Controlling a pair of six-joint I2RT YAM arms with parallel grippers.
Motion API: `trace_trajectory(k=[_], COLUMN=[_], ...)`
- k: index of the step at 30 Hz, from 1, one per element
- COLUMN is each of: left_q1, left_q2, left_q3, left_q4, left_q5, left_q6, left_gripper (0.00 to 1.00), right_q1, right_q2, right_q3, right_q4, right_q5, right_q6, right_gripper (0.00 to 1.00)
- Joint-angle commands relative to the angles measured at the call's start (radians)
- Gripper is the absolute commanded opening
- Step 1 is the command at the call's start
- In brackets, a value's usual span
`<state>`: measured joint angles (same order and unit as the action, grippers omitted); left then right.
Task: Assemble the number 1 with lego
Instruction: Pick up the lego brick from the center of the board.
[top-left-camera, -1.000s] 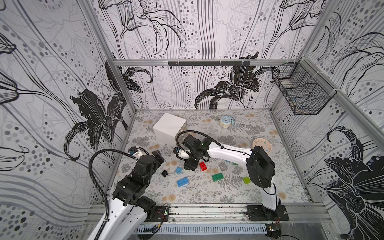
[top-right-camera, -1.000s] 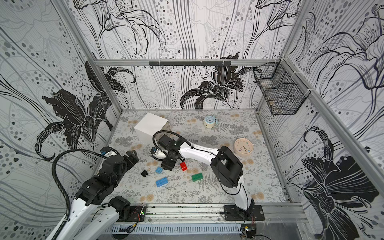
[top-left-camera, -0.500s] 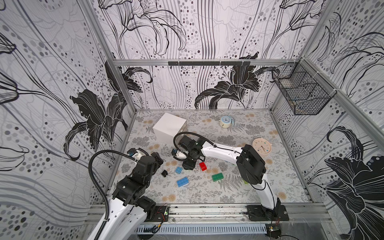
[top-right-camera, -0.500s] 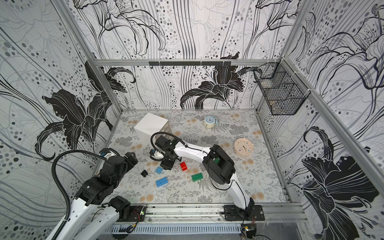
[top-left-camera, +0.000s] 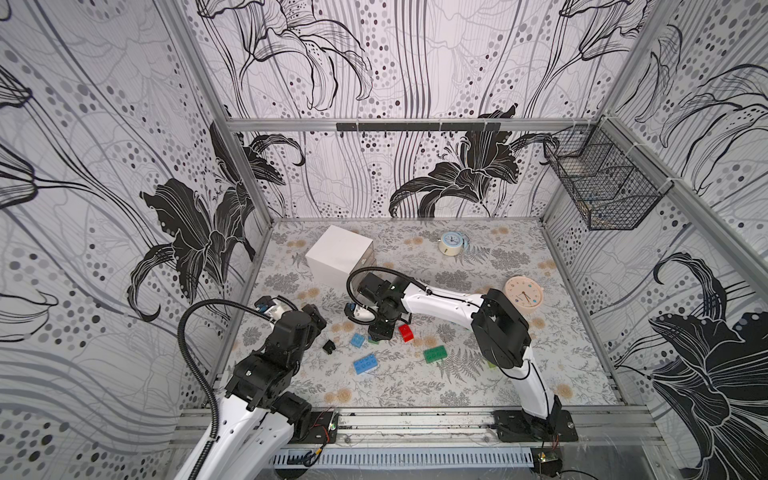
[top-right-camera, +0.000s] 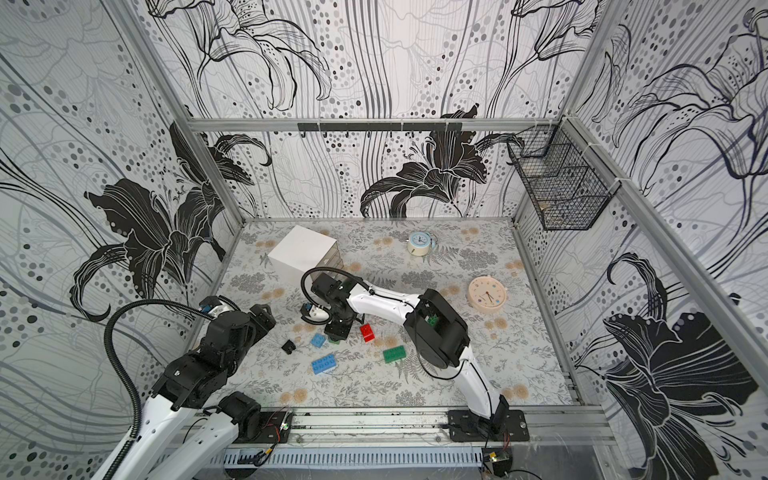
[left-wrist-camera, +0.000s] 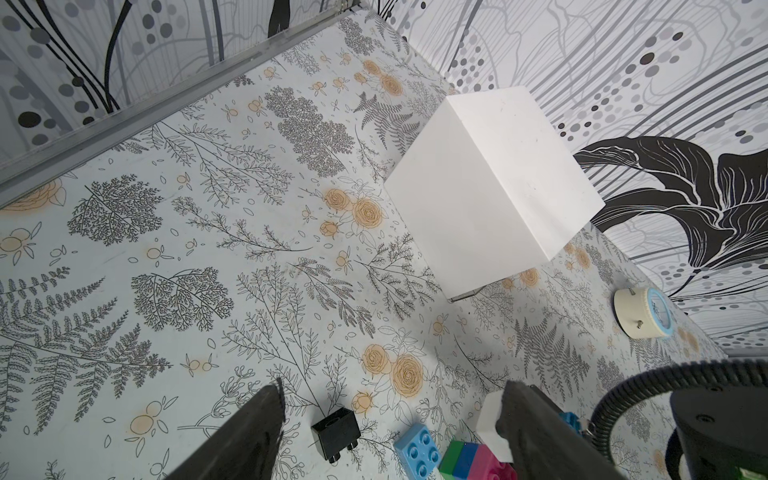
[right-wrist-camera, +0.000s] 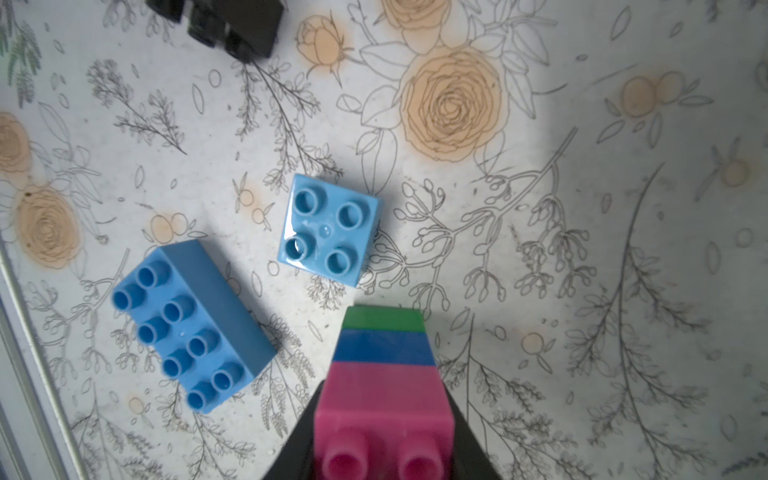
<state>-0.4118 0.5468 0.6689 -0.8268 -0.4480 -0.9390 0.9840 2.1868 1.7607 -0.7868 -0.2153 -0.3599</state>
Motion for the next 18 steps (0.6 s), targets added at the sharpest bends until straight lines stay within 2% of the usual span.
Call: trace_trajectory(k=[1, 5, 10, 14, 18], left_q1=[0.007, 0.007, 0.007, 0.008, 0.007], left_q2=[-0.007, -0.012, -0.012, -0.002, 0.017], left_q3=[0.023, 0.014, -0.004, -0.018, -0.031], left_q4=[0.008, 0.025, 0.077, 0.132, 0.182], left_q5=[-0.016, 0.001, 0.035, 0.074, 0.118], left_q6=[0.015, 0.032, 0.065, 0.105, 0.138], left_gripper=[0.85, 0.85, 0.85, 0.84, 0.84], right_q1=[-0.014, -0.064, -0.145, -0.206, -0.23], right_q2=[-0.083, -0.208, -0.392, -0.575, -0.667], right_q3=[0.011, -0.099, -0.28, -0.477, -0.607], right_q4=[-0.05, -0.043, -0.099, -0.093, -0.091], right_q5=[-0.046, -0.074, -0.123, -0.138, -0.127], right_q6=[-0.047, -0.114, -0.262, -0.434, -0.599], right_gripper=[0.17, 0.16, 0.16, 0.16, 0.15])
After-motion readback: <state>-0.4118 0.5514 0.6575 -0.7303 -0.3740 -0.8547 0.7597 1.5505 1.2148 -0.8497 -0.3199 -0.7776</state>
